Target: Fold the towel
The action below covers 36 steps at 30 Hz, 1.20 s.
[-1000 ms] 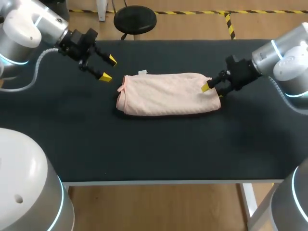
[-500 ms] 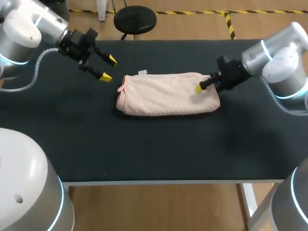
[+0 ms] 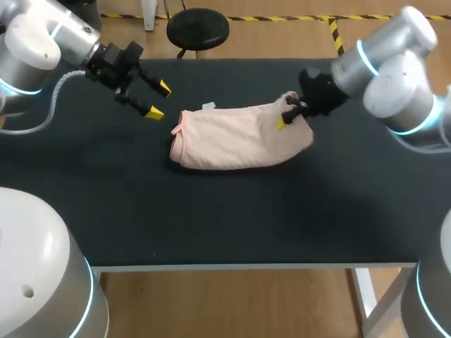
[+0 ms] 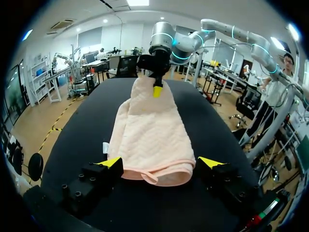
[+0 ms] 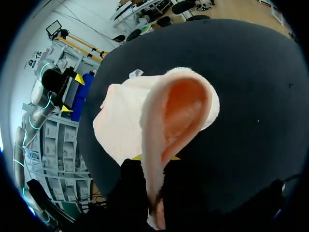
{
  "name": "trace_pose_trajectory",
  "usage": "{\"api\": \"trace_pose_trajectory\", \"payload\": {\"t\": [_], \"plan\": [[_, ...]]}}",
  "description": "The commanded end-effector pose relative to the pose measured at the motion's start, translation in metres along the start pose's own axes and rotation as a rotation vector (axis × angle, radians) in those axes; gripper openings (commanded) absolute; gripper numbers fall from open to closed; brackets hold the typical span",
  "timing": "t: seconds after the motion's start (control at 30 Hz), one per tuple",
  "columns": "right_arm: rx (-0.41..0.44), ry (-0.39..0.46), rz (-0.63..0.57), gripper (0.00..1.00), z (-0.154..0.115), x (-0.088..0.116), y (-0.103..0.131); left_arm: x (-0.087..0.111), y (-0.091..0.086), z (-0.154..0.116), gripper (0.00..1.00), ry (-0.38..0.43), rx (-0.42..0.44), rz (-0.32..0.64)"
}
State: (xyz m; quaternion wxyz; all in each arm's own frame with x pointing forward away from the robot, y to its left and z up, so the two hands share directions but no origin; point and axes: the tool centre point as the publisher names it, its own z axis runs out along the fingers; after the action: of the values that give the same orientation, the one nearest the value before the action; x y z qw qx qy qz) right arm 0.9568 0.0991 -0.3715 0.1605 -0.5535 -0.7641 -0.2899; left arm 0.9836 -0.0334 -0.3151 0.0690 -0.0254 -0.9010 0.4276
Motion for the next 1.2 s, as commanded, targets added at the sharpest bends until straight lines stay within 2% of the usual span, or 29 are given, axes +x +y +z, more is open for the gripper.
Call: {"api": "trace_pose_trajectory", "payload": {"t": [0.03,0.37,0.57,0.73,0.77,0.8,0.83,1.03,1.2], "plan": [[0.013,-0.062,-0.017,0.0,0.027,0.033,0.024,0.0,0.001,0.0,1.0,0.0,0.001,0.001],[0.021,-0.047,-0.061,0.0,0.084,0.106,0.045,0.0,0.001,0.0,1.0,0.0,0.001,0.001],[0.034,-0.026,-0.092,0.0,0.105,0.139,0.043,0.0,0.001,0.0,1.0,0.0,0.001,0.001],[0.049,-0.047,-0.143,0.0,0.114,0.152,0.037,0.0,0.001,0.0,1.0,0.0,0.001,0.001],[0.046,-0.056,-0.155,0.07,0.114,0.154,0.037,0.0,0.001,0.0,1.0,0.0,0.001,0.001],[0.042,-0.071,-0.167,0.64,0.113,0.154,0.037,0.0,0.001,0.0,1.0,0.0,0.001,0.001],[0.026,-0.08,-0.185,1.0,0.11,0.156,0.038,0.0,0.001,0.0,1.0,0.0,0.001,0.001],[-0.007,-0.078,-0.278,1.0,0.081,0.18,0.045,0.0,0.001,0.0,1.0,0.0,0.001,0.001],[0.022,-0.062,-0.401,1.0,0.055,0.207,0.047,0.0,0.001,0.0,1.0,0.0,0.001,0.001]]}}
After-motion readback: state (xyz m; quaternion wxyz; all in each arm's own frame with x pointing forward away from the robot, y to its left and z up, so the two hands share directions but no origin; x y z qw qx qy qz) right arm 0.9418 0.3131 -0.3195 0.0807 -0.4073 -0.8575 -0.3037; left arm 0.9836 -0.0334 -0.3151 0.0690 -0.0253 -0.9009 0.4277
